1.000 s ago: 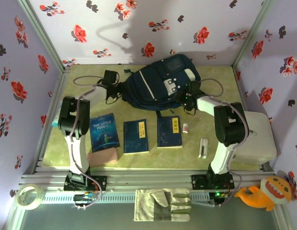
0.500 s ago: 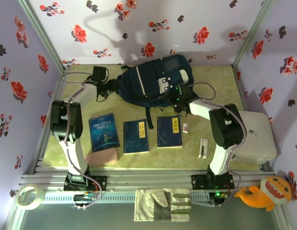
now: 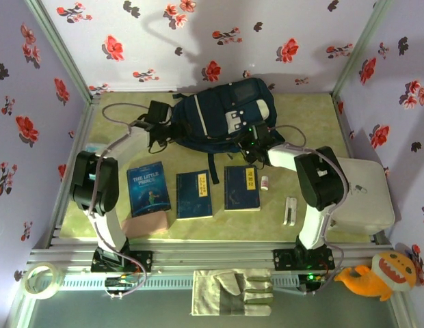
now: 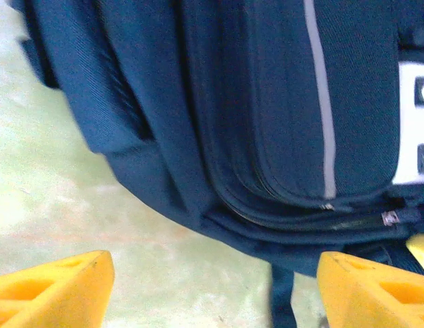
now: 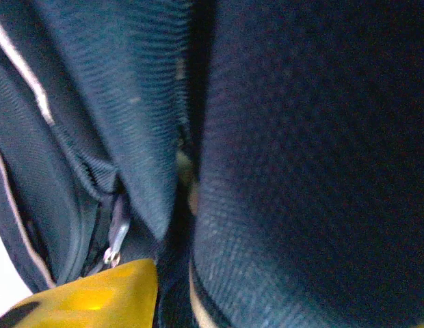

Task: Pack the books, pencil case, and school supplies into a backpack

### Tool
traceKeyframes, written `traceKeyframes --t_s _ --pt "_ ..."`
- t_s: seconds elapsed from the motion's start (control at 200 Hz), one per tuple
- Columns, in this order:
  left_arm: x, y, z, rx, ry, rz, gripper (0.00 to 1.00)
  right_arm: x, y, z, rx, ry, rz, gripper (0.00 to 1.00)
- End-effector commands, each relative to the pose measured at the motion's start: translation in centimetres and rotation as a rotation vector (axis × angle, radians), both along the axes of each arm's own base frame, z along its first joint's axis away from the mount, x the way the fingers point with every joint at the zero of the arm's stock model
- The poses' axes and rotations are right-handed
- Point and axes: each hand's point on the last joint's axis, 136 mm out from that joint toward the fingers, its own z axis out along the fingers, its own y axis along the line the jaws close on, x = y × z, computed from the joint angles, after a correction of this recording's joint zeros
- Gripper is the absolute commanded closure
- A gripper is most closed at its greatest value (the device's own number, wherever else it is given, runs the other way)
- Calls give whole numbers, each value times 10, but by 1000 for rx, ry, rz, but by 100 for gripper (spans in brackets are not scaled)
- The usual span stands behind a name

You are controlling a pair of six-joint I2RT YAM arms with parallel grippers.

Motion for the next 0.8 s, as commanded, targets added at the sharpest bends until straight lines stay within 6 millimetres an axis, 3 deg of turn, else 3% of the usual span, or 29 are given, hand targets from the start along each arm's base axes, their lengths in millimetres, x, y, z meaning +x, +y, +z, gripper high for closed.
traceKeyframes --t_s 0.0,0.105,0.245,0.55,0.795 --pt "-8 -11 7 -7 -30 -39 16 14 11 3 25 -27 0 61" --pt "-14 -23 7 -3 -48 -83 14 20 21 8 62 -56 28 77" --pt "-23 -39 15 -5 -94 -148 16 25 31 39 90 -143 68 89" --pt "-44 -76 46 -73 -271 -246 20 27 48 121 157 -307 126 93" --pt "-59 -108 39 -52 -296 -347 28 29 58 148 199 -346 144 93"
